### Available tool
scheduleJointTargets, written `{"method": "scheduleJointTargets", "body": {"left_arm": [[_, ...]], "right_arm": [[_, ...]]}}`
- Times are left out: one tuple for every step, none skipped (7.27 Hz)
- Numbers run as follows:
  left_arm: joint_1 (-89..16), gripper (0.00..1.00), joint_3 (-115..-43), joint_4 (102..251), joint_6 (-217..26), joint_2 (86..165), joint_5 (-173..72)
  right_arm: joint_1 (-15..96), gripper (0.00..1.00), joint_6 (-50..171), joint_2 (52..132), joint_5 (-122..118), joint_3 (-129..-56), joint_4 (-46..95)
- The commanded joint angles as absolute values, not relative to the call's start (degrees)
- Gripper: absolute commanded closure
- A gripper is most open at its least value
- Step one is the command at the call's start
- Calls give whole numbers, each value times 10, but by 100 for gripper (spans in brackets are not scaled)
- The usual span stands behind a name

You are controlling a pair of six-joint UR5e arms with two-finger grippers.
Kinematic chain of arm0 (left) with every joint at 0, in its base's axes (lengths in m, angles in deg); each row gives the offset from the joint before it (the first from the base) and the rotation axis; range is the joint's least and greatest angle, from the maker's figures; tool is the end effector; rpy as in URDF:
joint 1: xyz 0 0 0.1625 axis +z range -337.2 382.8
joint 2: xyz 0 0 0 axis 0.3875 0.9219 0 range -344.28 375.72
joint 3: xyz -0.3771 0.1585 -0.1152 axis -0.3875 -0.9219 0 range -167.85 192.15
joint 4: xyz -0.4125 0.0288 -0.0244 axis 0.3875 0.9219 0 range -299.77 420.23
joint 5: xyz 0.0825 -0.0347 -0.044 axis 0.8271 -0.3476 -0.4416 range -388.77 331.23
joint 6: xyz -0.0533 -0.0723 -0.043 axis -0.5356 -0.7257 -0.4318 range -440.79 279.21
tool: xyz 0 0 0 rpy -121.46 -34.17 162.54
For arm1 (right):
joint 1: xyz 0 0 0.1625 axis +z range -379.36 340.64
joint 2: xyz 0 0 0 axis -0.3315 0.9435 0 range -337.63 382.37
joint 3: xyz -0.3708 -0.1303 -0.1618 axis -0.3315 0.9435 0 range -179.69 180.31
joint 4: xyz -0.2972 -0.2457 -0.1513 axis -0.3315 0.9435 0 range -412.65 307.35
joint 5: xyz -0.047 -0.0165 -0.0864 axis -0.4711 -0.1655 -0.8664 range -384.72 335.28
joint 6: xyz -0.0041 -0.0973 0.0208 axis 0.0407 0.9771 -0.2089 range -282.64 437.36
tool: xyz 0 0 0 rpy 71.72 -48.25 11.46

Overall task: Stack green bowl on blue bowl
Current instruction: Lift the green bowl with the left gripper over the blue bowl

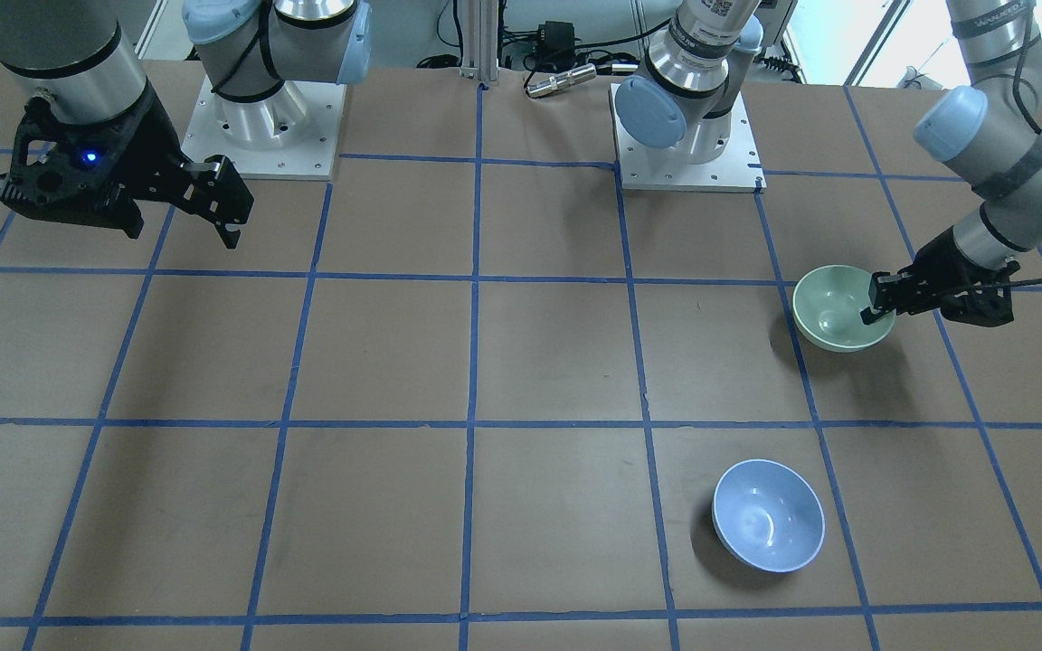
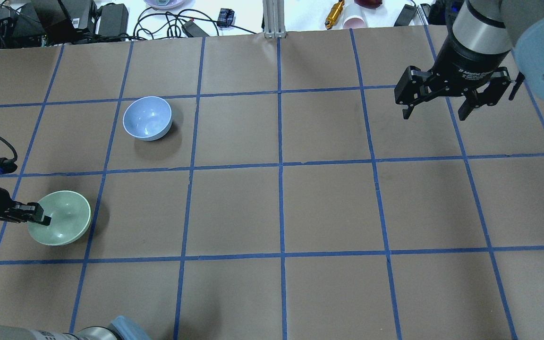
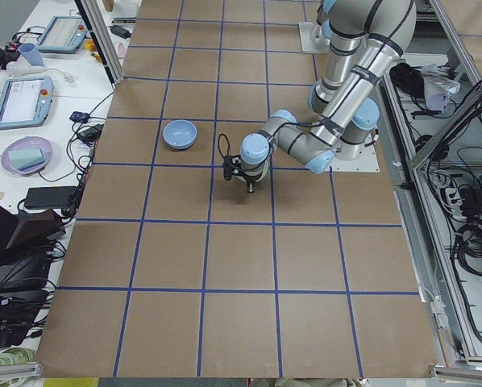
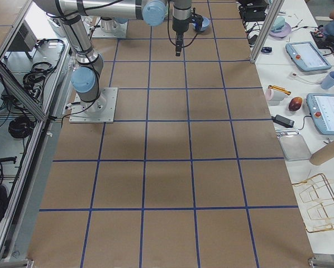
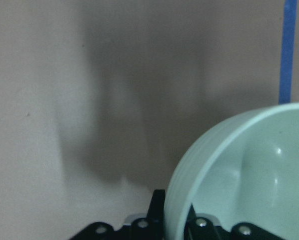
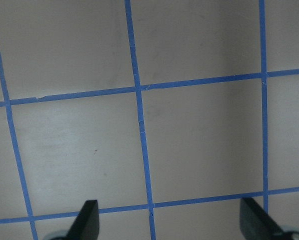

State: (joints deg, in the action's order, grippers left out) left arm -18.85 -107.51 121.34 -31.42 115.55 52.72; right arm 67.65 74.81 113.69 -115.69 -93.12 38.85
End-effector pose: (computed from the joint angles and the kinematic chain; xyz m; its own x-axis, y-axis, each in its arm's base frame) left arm 0.2417 -0.4131 0.2167 -0.9721 0.0029 0.2344 0.0052 0.9999 0.0094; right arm 0.1064 -0.4871 0.4723 -0.9952 0.0963 0.0174 0.0964 0.9953 0.0102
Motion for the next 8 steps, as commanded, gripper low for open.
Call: {"method": "scheduleJointTargets", "body": {"left_arm": [[-192,100,-1004,1307,-325,1155,512],[-197,100,-977,1323,-330,1157,489],[-198,100,-952,1340,-348,1174,459],[-219,100,-929,1341,-376,1178,437],[-254,100,-892,1341,-409,1186,427],[-282,100,-865,1341,-442,1205,393],[-301,100,-845,1333,-456,1228,354],[-326,100,-814,1333,-476,1253,343]], "right_arm": [[677,0,748,1137,-1157,-931,388],[677,0,748,1137,-1157,-931,388],[677,0,748,1137,-1157,-931,388],[677,0,748,1137,-1156,-931,388],[677,0,748,1137,-1157,-931,388],[677,0,748,1137,-1157,-931,388],[677,0,748,1137,-1157,-931,388],[677,0,748,1137,-1157,-931,388]]}}
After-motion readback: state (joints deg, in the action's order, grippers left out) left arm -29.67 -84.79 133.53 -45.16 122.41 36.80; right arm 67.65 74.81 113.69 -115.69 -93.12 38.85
